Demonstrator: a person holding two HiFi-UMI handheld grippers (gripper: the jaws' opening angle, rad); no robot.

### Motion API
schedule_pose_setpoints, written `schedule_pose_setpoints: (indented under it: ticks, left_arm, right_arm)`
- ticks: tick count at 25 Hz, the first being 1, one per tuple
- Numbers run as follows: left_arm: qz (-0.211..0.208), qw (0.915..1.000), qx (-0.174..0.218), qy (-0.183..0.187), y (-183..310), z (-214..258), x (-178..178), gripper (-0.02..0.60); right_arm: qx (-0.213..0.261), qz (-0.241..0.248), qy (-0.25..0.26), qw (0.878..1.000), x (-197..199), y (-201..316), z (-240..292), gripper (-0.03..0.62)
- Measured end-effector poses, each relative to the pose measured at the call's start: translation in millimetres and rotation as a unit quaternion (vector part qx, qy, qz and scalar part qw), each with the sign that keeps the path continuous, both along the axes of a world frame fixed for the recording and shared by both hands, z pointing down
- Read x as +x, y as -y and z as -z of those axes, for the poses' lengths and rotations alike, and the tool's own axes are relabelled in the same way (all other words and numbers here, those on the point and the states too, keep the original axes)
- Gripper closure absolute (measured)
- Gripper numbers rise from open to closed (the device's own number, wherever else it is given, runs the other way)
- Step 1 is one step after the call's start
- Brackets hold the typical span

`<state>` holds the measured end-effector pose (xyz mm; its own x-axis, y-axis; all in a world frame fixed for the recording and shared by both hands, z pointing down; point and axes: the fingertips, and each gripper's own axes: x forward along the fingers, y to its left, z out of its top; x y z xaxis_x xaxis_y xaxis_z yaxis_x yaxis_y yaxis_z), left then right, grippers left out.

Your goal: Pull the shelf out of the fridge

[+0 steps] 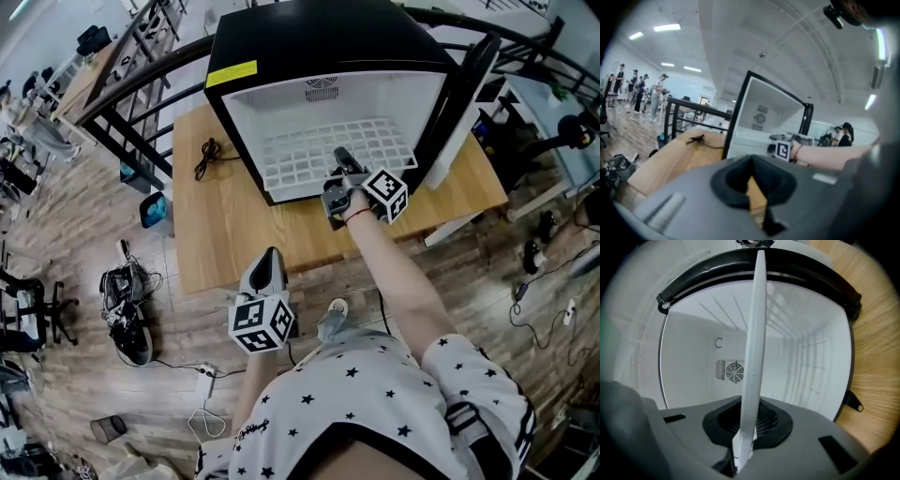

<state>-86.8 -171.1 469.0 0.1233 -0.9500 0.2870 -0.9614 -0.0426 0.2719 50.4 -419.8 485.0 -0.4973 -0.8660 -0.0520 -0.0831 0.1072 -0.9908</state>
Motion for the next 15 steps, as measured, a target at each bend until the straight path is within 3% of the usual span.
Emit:
schedule_pose_setpoints:
  ticks: [15]
  left_arm:
    - [0.004, 1.0000, 0.004, -0.002, -27.9, -0.2, 4.9, 0.575]
  right_arm:
    - [-0.008, -0.003, 0.004, 1.000, 7.4, -27.6, -1.1, 0.556]
